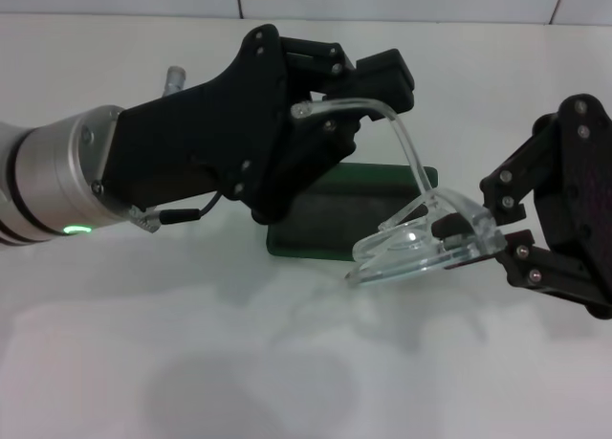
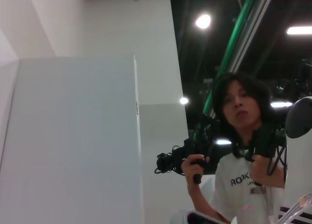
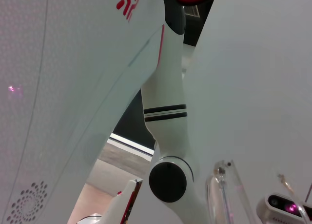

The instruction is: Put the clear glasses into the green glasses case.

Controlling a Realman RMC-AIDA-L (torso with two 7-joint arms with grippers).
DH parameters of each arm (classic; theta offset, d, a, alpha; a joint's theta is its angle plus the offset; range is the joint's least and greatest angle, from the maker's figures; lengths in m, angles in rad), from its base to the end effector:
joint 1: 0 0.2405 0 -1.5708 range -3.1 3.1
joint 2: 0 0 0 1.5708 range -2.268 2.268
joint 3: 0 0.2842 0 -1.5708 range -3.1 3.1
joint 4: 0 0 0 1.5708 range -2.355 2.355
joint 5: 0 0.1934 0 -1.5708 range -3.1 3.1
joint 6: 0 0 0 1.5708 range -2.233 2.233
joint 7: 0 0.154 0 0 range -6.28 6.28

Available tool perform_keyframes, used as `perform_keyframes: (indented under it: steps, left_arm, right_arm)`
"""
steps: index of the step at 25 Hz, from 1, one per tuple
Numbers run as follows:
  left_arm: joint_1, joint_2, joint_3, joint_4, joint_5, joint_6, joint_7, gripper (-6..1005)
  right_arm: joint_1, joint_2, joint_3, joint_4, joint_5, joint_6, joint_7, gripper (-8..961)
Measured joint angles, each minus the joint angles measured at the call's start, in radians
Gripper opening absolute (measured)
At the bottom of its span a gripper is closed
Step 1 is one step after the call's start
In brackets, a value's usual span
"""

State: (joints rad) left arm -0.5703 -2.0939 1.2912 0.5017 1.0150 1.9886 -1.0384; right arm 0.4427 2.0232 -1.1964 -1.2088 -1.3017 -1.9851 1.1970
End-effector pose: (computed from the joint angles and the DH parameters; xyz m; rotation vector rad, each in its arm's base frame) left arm -0.1471 0.2798 -0.0099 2.4813 -0.1211 1.8237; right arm 0.1344 0.2590 0.0423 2.6970 0.7910 -1.2394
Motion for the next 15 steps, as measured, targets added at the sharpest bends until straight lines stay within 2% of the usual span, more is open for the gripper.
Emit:
perform_keyframes:
  steps: [15]
  left_arm:
    - [0.022, 0.0, 0.042, 0.0, -0.009, 0.025, 0.016, 54]
  right_arm:
    - [-0.007, -0.001, 0.002, 0.005, 0.011, 0.005, -0.009, 48]
